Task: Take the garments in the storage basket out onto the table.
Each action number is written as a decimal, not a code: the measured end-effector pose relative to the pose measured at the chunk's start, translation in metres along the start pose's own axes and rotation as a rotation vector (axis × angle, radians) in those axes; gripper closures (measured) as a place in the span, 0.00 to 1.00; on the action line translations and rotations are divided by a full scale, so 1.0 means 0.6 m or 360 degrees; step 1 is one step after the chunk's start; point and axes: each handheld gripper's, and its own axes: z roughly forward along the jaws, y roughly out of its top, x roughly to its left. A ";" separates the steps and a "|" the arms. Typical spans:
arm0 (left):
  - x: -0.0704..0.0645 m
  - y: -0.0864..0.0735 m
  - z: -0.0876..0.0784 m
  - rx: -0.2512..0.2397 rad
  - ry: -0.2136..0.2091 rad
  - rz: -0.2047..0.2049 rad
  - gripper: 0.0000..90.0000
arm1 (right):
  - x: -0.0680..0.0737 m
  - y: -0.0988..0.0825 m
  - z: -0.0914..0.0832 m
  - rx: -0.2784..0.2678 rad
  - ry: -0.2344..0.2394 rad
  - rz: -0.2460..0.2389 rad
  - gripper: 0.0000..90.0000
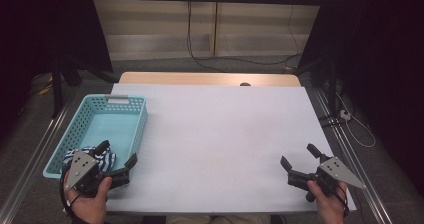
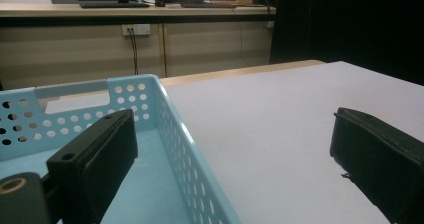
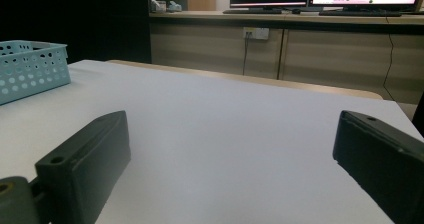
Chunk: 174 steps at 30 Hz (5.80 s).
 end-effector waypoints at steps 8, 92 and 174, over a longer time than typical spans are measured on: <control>0.008 0.015 -0.009 -0.0001 -0.0081 -0.0020 0.06 | 0.002 0.001 0.002 0.0004 0.0008 0.0005 0.01; 0.198 0.035 0.045 0.1579 -0.0039 -0.0068 0.09 | 0.010 0.000 0.011 0.0055 0.0068 -0.0014 0.01; 0.152 0.084 -0.012 0.0526 0.0133 -0.0093 0.54 | 0.011 0.000 0.012 0.0062 0.0069 -0.0007 0.01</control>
